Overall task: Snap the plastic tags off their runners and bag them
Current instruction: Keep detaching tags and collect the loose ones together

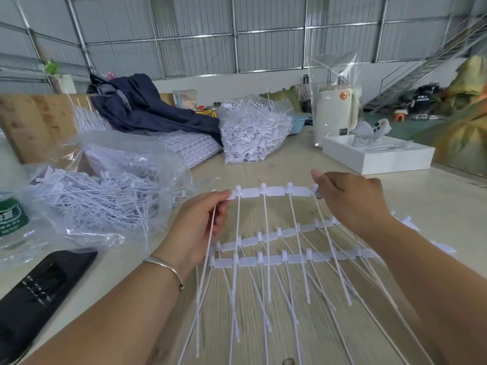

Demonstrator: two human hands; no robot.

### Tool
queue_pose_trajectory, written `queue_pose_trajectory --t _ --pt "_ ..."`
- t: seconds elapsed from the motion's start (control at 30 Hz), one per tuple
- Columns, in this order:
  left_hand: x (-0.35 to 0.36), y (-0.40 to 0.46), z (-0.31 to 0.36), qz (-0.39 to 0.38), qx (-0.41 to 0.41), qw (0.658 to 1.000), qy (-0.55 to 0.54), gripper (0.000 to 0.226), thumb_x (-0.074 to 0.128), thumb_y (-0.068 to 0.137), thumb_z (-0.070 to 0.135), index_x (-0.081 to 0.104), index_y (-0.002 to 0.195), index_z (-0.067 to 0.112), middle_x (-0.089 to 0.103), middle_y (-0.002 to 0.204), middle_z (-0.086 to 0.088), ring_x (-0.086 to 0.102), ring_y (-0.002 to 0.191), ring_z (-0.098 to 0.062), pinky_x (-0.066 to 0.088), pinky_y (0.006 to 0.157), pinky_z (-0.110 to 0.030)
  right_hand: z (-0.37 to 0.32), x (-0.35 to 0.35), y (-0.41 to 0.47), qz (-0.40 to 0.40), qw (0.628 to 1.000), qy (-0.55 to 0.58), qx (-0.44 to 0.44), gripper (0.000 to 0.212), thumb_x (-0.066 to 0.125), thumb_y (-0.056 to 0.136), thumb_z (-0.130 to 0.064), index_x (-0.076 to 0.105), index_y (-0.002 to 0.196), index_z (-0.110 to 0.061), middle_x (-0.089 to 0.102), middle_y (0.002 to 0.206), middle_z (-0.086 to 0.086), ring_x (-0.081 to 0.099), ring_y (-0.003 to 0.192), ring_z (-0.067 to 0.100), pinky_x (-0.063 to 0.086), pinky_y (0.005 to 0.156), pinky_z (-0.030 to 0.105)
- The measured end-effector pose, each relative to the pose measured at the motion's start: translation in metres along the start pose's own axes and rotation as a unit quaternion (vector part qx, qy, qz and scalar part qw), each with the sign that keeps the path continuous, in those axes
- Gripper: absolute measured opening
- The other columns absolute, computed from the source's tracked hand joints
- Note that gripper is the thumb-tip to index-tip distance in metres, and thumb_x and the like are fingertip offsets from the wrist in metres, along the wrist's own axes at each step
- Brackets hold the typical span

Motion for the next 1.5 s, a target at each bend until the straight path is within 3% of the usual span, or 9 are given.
queue_pose_trajectory --t 0.17,0.3,0.4,0.53,0.67,0.97,1.13,1.27,1.5 --pt "0.002 -0.001 0.003 -0.018 0.0 1.0 -0.025 0.016 0.074 0.069 0.025 0.062 0.06 0.02 0.045 0.057 0.006 0.035 0.041 -0.005 0.025 0.033 -0.015 -0.01 -0.004 -0.007 0.095 0.985 0.134 -0.043 0.053 0.029 0.102 -0.045 0.063 0.084 -0.009 0.068 0.077 0.007 0.062 0.08 0.028 0.041 0.094 0.044" --pt "0.006 -0.005 0.004 -0.044 0.01 0.999 -0.016 0.017 0.073 0.072 0.025 0.063 0.059 0.021 0.045 0.056 0.005 0.035 0.041 -0.006 0.024 0.036 -0.016 -0.025 0.007 -0.013 -0.014 0.982 0.169 -0.083 0.037 0.046 0.092 -0.057 0.06 0.084 -0.023 0.066 0.072 -0.009 0.06 0.074 0.004 0.04 0.097 0.041" --pt "0.011 -0.008 0.006 -0.093 0.024 0.995 -0.034 0.017 0.072 0.074 0.024 0.064 0.058 0.022 0.044 0.057 0.005 0.035 0.043 -0.006 0.024 0.038 -0.016 -0.027 0.018 -0.016 -0.12 0.961 0.249 -0.033 0.044 0.06 0.081 -0.06 0.062 0.072 -0.018 0.056 0.06 -0.007 0.052 0.06 0.007 0.042 0.077 0.032" --pt "0.016 -0.01 0.007 -0.143 0.008 0.988 -0.064 0.021 0.068 0.077 0.022 0.064 0.057 0.021 0.041 0.055 0.006 0.032 0.045 -0.005 0.016 0.044 -0.019 -0.026 0.015 -0.016 -0.126 0.938 0.322 0.003 0.059 0.066 0.068 -0.067 0.06 0.07 -0.008 0.043 0.066 0.004 0.038 0.06 0.012 0.033 0.066 0.027" --pt "0.017 -0.013 0.005 -0.178 -0.013 0.979 -0.101 0.022 0.067 0.081 0.019 0.067 0.059 0.02 0.041 0.054 0.007 0.036 0.043 -0.003 0.026 0.039 -0.013 -0.029 0.017 -0.019 -0.153 0.926 0.346 -0.004 0.059 0.067 0.065 -0.066 0.059 0.068 -0.007 0.045 0.07 0.008 0.039 0.062 0.012 0.033 0.064 0.025" --pt "0.035 -0.021 -0.006 -0.273 -0.109 0.945 -0.142 0.034 0.096 0.053 0.024 0.068 0.069 0.014 0.045 0.051 0.006 0.039 0.04 -0.003 0.035 0.038 -0.012 -0.037 0.026 -0.026 -0.177 0.906 0.381 -0.047 0.063 0.068 0.064 -0.064 0.061 0.072 -0.002 0.04 0.063 0.006 0.037 0.061 0.016 0.032 0.062 0.029" --pt "0.029 -0.017 -0.004 -0.242 -0.11 0.961 -0.077 0.034 0.096 0.047 0.033 0.07 0.064 0.019 0.053 0.052 0.007 0.045 0.041 -0.003 0.02 0.046 -0.014 -0.041 0.02 -0.026 -0.157 0.891 0.418 -0.074 0.059 0.071 0.069 -0.051 0.054 0.07 0.005 0.038 0.061 0.005 0.035 0.057 0.012 0.031 0.055 0.019" --pt "0.025 -0.015 -0.007 -0.213 -0.125 0.967 -0.064 0.031 0.094 0.052 0.031 0.068 0.065 0.019 0.054 0.055 0.006 0.047 0.042 -0.005 0.028 0.04 -0.014 -0.036 0.017 -0.021 -0.127 0.907 0.395 -0.069 0.055 0.078 0.07 -0.045 0.051 0.065 0.003 0.039 0.055 -0.001 0.035 0.053 0.011 0.03 0.05 0.017" --pt "0.019 -0.007 -0.008 -0.114 -0.085 0.989 -0.039 0.018 0.071 0.065 0.019 0.057 0.075 0.015 0.035 0.047 0.005 0.028 0.037 -0.005 0.02 0.035 -0.015 -0.025 0.009 -0.014 -0.089 0.92 0.378 -0.048 0.013 0.082 0.074 -0.028 0.077 0.079 -0.016 0.065 0.066 -0.012 0.043 0.048 0.001 0.034 0.052 0.009"
Point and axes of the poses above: each hand's wrist, its own y-axis towards the middle knuckle, its own x-axis out of the palm, z = x × y, the point moved 2 cm from there along y, towards the middle knuckle
